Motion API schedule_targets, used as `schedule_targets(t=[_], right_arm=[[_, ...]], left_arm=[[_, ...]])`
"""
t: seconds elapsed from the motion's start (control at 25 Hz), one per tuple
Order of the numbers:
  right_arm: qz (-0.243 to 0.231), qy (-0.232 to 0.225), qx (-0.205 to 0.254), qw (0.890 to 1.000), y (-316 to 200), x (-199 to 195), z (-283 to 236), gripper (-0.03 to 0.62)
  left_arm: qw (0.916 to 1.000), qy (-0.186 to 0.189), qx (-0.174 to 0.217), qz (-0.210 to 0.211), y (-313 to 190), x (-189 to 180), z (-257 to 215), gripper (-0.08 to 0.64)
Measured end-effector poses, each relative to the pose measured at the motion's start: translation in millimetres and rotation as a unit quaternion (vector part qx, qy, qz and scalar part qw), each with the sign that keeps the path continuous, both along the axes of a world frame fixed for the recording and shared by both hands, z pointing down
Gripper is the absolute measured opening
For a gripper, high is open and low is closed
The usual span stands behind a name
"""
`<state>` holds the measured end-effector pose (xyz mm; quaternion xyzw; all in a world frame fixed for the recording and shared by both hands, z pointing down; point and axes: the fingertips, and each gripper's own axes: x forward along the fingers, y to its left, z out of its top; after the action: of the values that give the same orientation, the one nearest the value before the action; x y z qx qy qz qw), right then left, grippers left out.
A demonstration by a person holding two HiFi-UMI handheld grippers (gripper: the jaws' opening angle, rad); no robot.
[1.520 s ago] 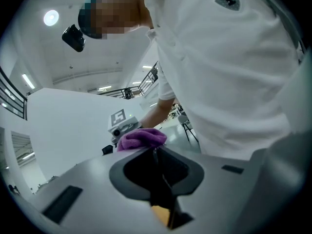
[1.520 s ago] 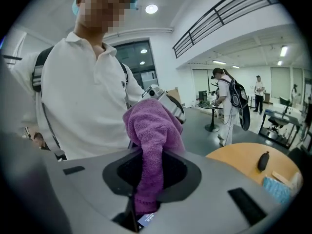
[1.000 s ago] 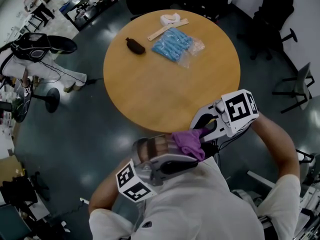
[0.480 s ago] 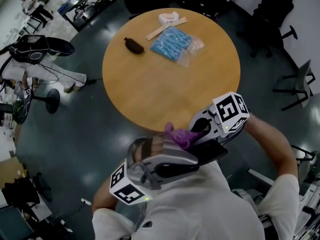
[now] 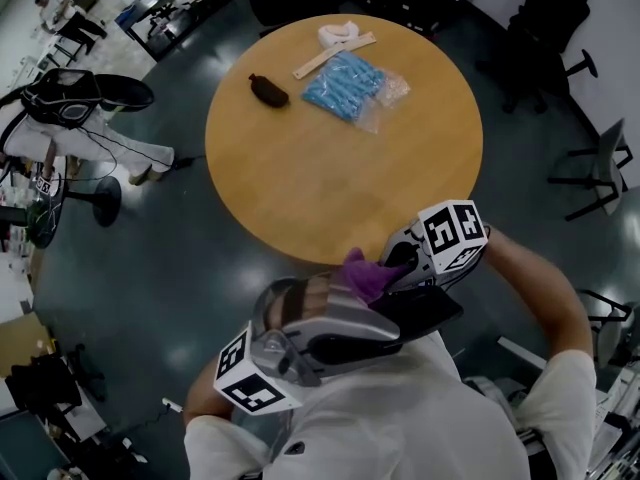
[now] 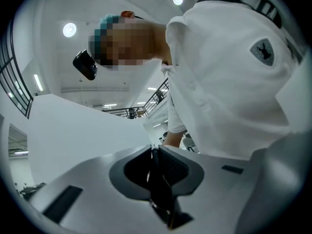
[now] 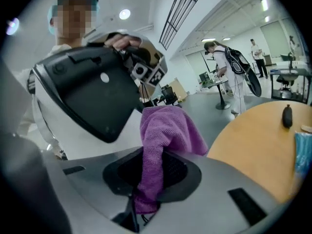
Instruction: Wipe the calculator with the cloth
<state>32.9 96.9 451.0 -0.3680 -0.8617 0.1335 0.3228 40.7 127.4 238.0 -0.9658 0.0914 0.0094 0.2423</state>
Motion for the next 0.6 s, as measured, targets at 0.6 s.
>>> schedule_targets(t=[0.6], right_arm=[[-0.048,-0.169,0.504,0.845,-52,-17,-122,0.072]], left_arm=[[0.9997,0.005,-0.02,-0.013,-17,-10,9,0.049]])
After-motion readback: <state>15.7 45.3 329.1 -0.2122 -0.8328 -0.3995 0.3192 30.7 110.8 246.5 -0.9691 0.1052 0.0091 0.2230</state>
